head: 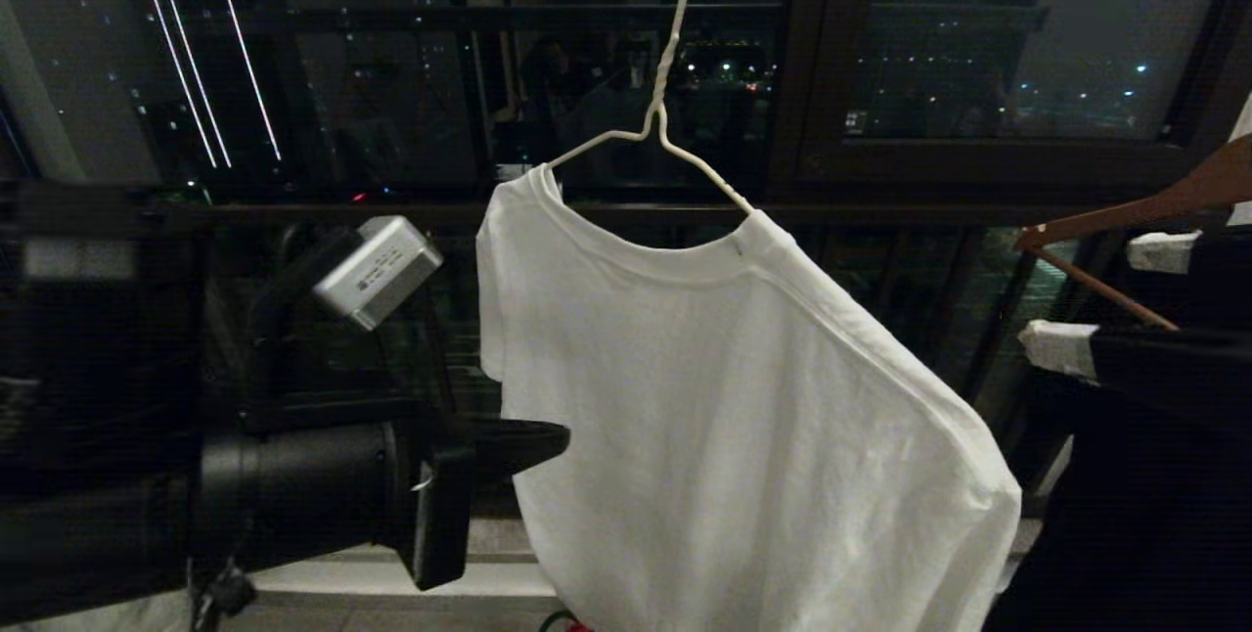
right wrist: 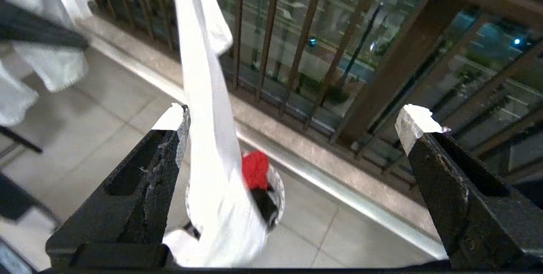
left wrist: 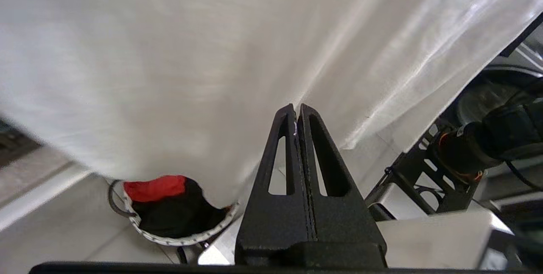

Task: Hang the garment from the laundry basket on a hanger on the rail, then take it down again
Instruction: Take the clothes off the clothes rack

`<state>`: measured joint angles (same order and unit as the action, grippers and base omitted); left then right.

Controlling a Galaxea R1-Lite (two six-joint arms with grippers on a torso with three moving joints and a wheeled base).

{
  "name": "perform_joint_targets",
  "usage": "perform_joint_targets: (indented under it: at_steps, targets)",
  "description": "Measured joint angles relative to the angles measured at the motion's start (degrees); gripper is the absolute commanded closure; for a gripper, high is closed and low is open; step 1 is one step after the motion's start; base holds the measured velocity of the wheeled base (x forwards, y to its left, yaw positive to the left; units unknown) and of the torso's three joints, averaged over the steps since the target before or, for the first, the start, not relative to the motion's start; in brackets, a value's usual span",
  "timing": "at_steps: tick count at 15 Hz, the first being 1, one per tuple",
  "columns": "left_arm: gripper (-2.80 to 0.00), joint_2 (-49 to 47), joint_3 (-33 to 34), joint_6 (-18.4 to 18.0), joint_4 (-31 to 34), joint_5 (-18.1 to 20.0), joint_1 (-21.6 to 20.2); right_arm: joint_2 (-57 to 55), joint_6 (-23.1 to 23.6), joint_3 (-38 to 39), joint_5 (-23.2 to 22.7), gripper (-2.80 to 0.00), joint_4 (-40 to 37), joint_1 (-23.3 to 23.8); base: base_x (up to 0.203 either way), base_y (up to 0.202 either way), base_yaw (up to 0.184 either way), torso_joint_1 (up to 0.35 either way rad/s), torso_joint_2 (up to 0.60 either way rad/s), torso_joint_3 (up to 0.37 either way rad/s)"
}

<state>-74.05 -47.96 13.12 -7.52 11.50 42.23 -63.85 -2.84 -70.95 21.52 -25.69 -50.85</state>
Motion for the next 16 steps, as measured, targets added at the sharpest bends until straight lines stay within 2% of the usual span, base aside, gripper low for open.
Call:
perform_joint_targets:
  at_steps: [7, 11, 16]
  targets:
    - [0.0, -8.61, -5.26, 0.38, 0.01, 0.3, 0.02, 6.89, -2.57, 14.68, -0.64, -2.8, 0.17, -0.02, 0.0, 0.0, 0.0, 0.0, 0.0, 0.0]
    - [0.0, -8.59, -5.39, 0.41, 0.02, 0.23, -0.06, 9.6, -0.2, 21.25, -0.71, -2.8, 1.81, 0.81, 0.0, 0.0, 0.0, 0.0, 0.0, 0.0]
    - [0.0, -7.2, -5.15, 0.42, 0.15, -0.17, -0.06, 9.93, 4.45, 26.84, -0.81, -2.8, 9.97, 4.45, 0.0, 0.0, 0.0, 0.0, 0.0, 0.0]
